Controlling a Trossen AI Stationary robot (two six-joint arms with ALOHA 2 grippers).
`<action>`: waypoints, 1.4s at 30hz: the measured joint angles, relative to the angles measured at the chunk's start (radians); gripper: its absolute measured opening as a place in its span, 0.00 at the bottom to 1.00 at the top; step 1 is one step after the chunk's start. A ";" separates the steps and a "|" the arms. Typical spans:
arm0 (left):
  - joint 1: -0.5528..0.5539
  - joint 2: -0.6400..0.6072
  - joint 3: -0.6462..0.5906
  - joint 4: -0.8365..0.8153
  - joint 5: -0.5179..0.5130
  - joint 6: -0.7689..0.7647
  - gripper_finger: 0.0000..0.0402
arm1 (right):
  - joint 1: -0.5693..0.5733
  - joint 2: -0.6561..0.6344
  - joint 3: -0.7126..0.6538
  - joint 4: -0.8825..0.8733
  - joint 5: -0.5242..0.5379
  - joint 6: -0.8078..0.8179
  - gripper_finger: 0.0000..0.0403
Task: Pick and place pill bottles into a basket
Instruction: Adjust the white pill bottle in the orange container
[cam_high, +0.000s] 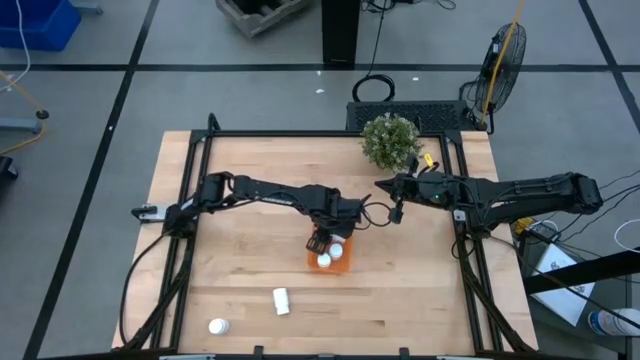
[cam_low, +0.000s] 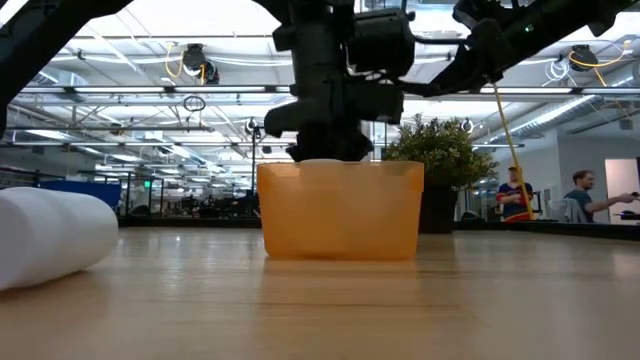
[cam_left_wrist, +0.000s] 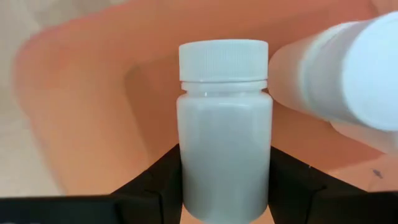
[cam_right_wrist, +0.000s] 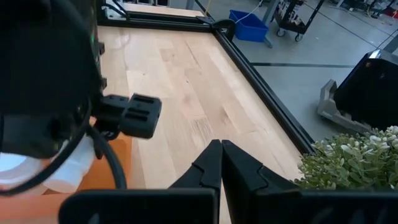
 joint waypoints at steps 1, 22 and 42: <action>0.000 -0.008 0.000 0.000 -0.006 0.000 0.44 | 0.000 0.000 0.000 0.000 0.000 0.000 0.00; 0.092 -0.185 -0.155 0.487 0.153 0.019 0.44 | 0.000 -0.198 -0.001 -0.149 0.012 0.033 0.00; 0.188 -0.360 -0.624 1.661 0.429 -0.225 0.44 | -0.001 -0.297 -0.128 0.207 -0.047 -0.040 0.00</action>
